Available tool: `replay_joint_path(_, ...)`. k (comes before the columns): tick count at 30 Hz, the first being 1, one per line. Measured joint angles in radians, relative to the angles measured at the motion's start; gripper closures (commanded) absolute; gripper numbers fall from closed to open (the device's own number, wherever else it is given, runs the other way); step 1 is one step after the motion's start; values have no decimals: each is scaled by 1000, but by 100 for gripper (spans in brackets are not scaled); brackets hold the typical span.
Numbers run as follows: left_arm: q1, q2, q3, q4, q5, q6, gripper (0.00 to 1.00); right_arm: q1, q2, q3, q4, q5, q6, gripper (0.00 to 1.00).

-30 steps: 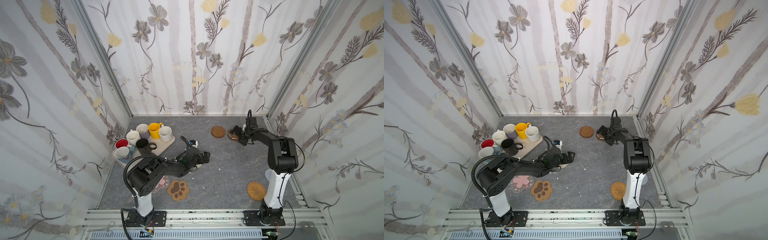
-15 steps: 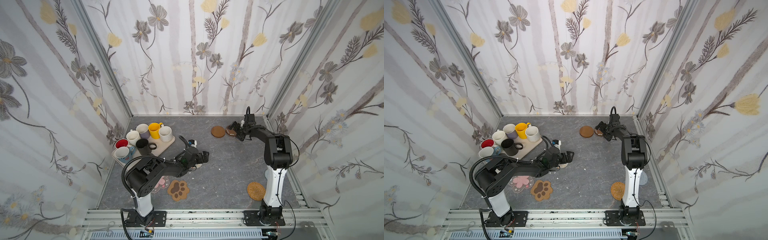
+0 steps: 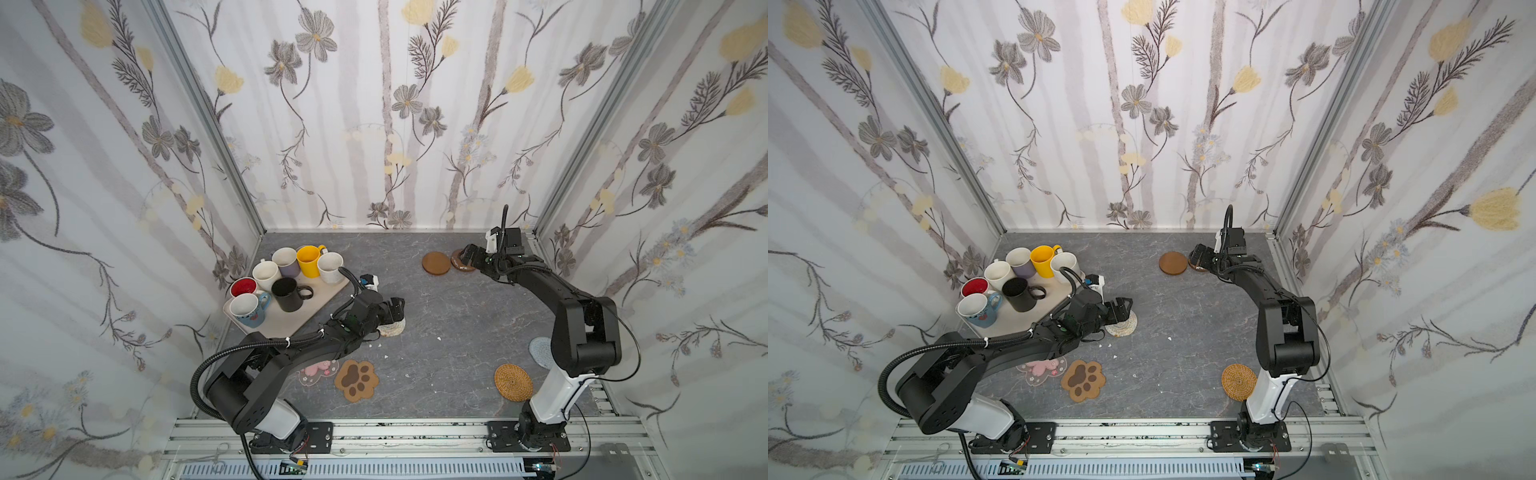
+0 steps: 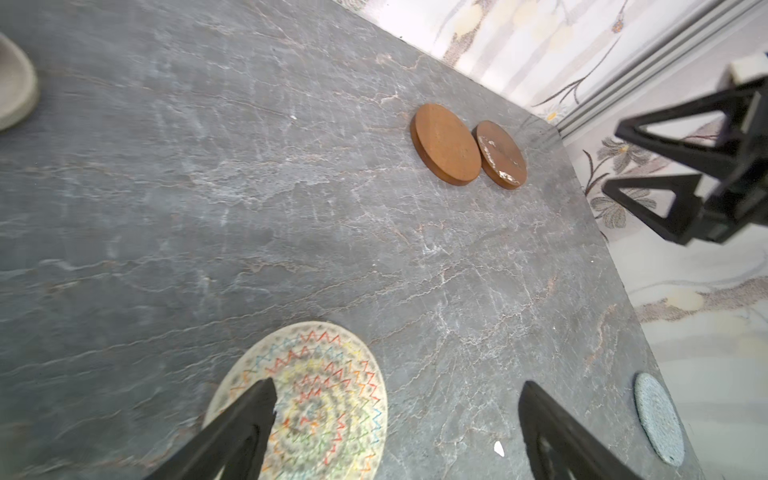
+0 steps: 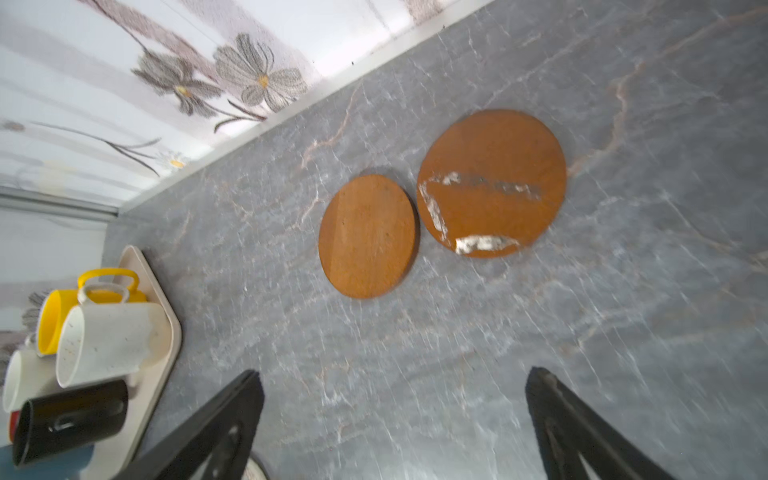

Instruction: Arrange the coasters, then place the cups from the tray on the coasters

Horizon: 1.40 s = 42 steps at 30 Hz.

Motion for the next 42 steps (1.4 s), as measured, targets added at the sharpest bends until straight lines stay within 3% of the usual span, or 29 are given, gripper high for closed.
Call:
replay_joint_path(4,52,-76,-18,-116,29,0,37,13,-163,-180,33,-26,-45,0)
replay_joint_path(10,54,-114,17,-274,51,26,65,46,-425,-449,193,-54,-34,0)
replay_joint_path(19,31,35,164,-459,64,90,99,84,-729,-703,325,-43,7,0)
replay_joint_path(27,-13,227,307,-562,59,143,100,85,-860,-795,379,6,32,0)
replay_joint_path(42,-71,472,506,-537,13,168,100,85,-864,-832,447,6,99,0)
